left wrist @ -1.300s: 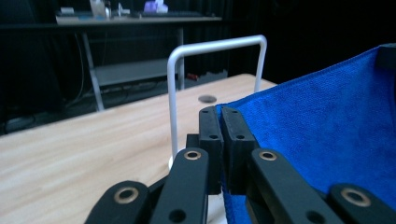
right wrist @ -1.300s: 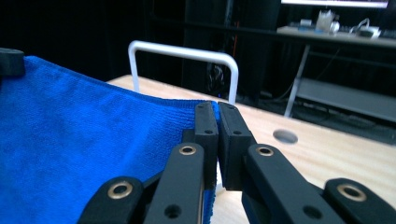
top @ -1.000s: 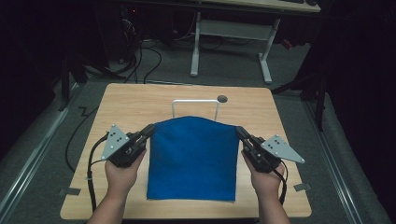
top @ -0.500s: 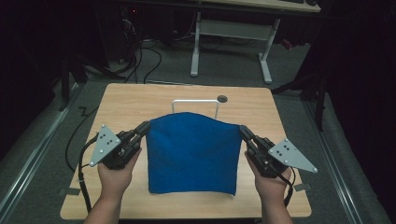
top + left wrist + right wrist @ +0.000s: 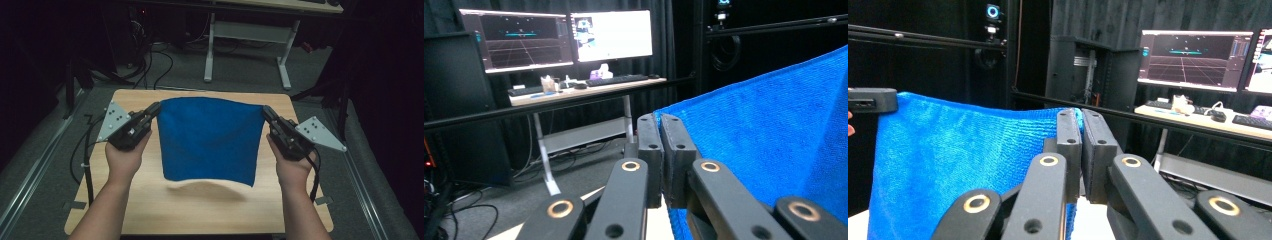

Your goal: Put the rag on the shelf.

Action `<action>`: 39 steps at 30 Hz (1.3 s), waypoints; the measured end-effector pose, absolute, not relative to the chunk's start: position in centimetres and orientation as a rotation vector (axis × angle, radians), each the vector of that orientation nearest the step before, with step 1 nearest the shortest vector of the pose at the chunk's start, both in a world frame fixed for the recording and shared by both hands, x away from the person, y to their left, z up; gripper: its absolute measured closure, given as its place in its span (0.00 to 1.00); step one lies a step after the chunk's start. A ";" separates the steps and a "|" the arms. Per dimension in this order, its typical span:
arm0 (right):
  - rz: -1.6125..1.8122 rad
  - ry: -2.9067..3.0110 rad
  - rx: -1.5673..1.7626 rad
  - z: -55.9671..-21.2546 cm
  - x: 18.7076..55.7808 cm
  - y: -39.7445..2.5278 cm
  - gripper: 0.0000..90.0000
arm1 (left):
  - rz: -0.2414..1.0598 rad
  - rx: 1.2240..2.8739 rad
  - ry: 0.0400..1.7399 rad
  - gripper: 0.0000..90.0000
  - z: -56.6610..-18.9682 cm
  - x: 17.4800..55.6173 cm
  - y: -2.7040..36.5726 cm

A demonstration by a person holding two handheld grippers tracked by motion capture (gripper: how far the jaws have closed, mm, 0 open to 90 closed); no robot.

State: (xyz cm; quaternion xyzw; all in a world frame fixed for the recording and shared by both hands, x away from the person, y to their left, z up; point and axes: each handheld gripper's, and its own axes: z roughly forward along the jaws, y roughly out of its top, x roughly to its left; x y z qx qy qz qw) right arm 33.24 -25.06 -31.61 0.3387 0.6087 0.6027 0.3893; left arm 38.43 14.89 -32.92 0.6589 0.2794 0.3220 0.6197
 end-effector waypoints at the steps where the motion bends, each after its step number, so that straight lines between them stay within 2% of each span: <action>1: 1.524 1.550 0.868 -31.5 33.7 -25.1 0.98 | 0.746 1.522 0.646 0.98 -32.7 38.9 14.8; 10: 1.469 1.557 0.943 -30.5 38.1 -25.7 0.98 | 0.813 1.568 0.659 0.99 -31.6 43.0 13.9; 19: 1.426 1.568 1.031 -29.0 42.9 -25.9 0.98 | 0.817 1.631 0.746 0.99 -30.6 48.1 13.0; 29: 1.417 1.551 1.087 -28.1 46.4 -26.4 0.98 | 0.887 1.624 0.721 0.99 -27.5 50.0 12.4; 32: 1.394 1.564 1.116 -28.7 47.7 -26.8 0.98 | 0.900 1.647 0.726 0.99 -27.6 50.8 11.9; 39: 1.328 1.627 1.175 -30.7 50.7 -26.9 0.98 | 0.857 1.732 0.841 0.99 -30.8 54.1 11.0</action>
